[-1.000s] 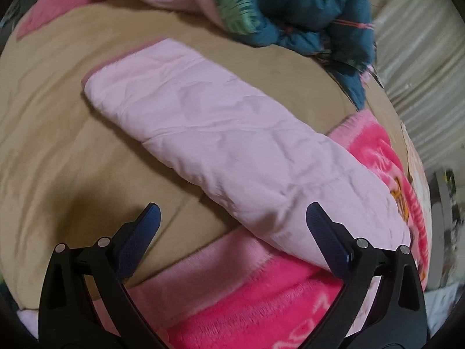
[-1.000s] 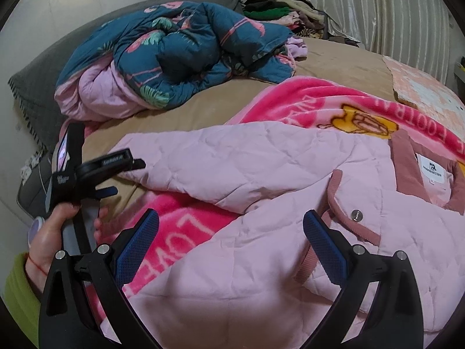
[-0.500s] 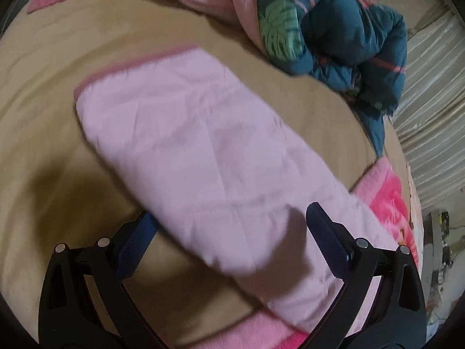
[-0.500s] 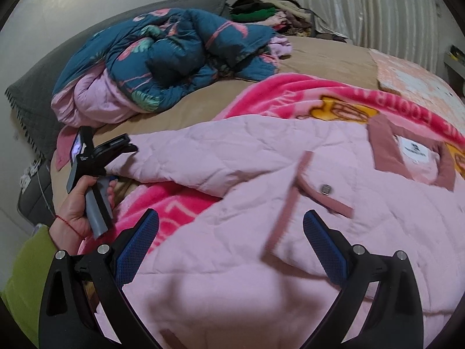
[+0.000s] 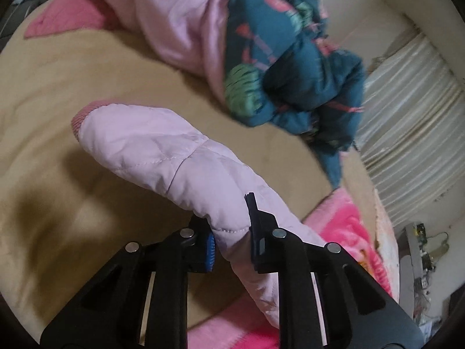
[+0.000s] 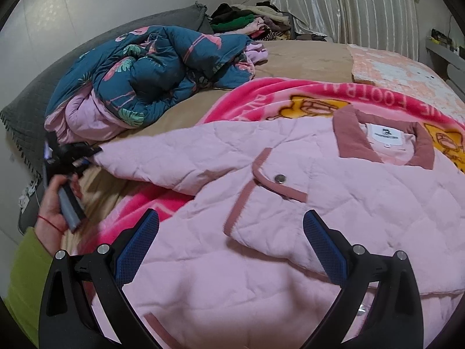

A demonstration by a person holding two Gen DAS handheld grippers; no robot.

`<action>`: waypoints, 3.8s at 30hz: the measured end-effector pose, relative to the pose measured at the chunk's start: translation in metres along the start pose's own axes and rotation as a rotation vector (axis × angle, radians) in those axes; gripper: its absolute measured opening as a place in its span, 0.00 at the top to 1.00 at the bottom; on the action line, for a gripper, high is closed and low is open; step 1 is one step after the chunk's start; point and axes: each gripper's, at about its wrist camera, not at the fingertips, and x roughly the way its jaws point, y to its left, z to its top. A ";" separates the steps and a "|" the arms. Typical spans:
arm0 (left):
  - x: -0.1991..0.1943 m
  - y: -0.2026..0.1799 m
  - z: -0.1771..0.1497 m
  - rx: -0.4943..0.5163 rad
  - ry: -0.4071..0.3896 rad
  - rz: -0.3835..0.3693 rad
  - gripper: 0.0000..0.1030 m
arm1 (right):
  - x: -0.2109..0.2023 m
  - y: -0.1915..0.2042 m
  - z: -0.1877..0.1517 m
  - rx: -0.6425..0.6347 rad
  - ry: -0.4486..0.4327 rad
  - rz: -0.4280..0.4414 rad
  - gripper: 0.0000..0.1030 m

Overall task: Fold large clothes
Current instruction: 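Lift the held sleeve and fold it over the jacket body with the left tool, then open the left tool and release the sleeve onto the jacket body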

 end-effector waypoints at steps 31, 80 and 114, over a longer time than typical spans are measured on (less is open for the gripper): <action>-0.122 -0.172 -0.051 0.396 -0.143 -0.407 0.90 | -0.056 -0.069 -0.013 0.189 -0.088 -0.017 0.04; -0.107 -0.265 -0.344 1.222 0.231 -0.725 0.90 | -0.156 -0.225 -0.095 0.585 -0.225 -0.178 0.04; -0.118 -0.256 -0.311 1.219 0.289 -0.646 0.09 | -0.156 -0.204 -0.099 0.577 -0.136 -0.084 0.04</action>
